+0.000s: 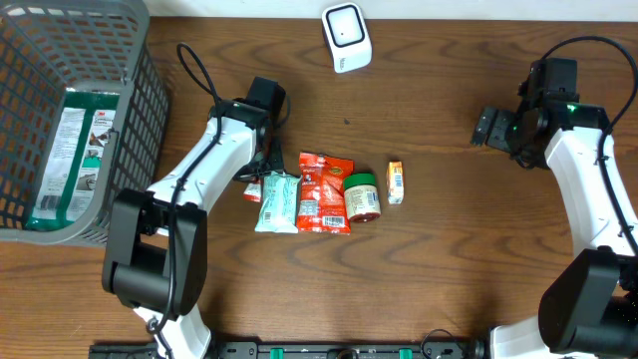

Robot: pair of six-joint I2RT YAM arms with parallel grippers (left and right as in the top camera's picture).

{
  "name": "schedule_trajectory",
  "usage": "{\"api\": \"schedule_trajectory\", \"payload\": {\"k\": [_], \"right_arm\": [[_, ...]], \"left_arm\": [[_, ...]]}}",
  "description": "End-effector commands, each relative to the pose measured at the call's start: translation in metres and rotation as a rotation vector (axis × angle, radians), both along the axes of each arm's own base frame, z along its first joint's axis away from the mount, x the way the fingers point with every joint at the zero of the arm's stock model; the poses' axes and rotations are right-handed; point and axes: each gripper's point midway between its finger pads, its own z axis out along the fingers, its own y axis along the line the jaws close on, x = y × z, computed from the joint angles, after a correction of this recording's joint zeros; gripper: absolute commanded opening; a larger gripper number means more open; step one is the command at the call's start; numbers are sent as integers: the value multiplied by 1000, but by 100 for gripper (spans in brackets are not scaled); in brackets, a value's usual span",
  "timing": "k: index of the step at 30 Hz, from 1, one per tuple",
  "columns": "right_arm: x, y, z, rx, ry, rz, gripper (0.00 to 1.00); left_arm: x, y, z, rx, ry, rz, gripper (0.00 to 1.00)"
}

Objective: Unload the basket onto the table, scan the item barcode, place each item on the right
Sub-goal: 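Lift the red stick packet out and carry it left of the wipes, then lower the red stick packet onto the table and open left gripper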

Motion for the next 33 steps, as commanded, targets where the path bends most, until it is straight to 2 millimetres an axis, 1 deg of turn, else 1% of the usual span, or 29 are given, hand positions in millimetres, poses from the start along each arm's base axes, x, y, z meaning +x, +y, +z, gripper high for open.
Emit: {"api": "schedule_trajectory", "payload": {"k": [1, 5, 8, 11, 13, 15, 17, 18, 21, 23, 24, 25, 27, 28, 29, 30, 32, 33], "right_arm": [[3, -2, 8, -11, -22, 9, 99], [3, -2, 8, -11, -22, 9, 99], [3, -2, 8, -11, -22, 9, 99], [3, -2, 8, -11, -22, 9, 99], [3, -2, 8, -11, -22, 9, 99], [3, -2, 8, -11, -22, 9, 99], [3, -2, 8, -11, -22, 9, 99], [3, -2, 8, -11, -22, 9, 99], [3, -2, 8, -11, -22, 9, 99], [3, -2, 8, -11, -22, 9, 99], [3, -2, 8, -11, -22, 9, 99], [3, -2, 8, -11, -22, 9, 99], [3, -2, 8, -11, -22, 9, 99], [3, -2, 8, -11, -22, 9, 99], [3, -2, 8, -11, -22, 9, 99], [3, -2, 8, -11, -22, 9, 99], [3, -2, 8, -11, -22, 9, 99], [3, -2, 8, -11, -22, 9, 99]], "left_arm": [[2, 9, -10, 40, 6, 29, 12], [3, 9, -18, 44, 18, 28, 17], [3, 9, -18, 43, 17, 28, 43], [5, 9, -17, 42, 12, 28, 56], [9, 7, -9, 32, -4, 3, 60], [14, 5, 4, 26, -28, -15, 60], [18, 4, 22, 18, -60, -21, 60], [20, 3, 34, 14, -82, -36, 60], [28, 3, 83, 14, -172, -121, 60], [34, 13, 125, 34, -244, -134, 61], [37, 22, 149, 53, -288, -125, 63], [39, 32, 171, 73, -327, -114, 63], [44, 59, 218, 127, -423, -75, 67], [45, 75, 242, 152, -478, -49, 70], [46, 89, 260, 169, -522, -22, 71], [45, 107, 281, 188, -574, 13, 73], [43, 138, 307, 218, -643, 69, 74], [41, 157, 316, 240, -673, 105, 75]]}}
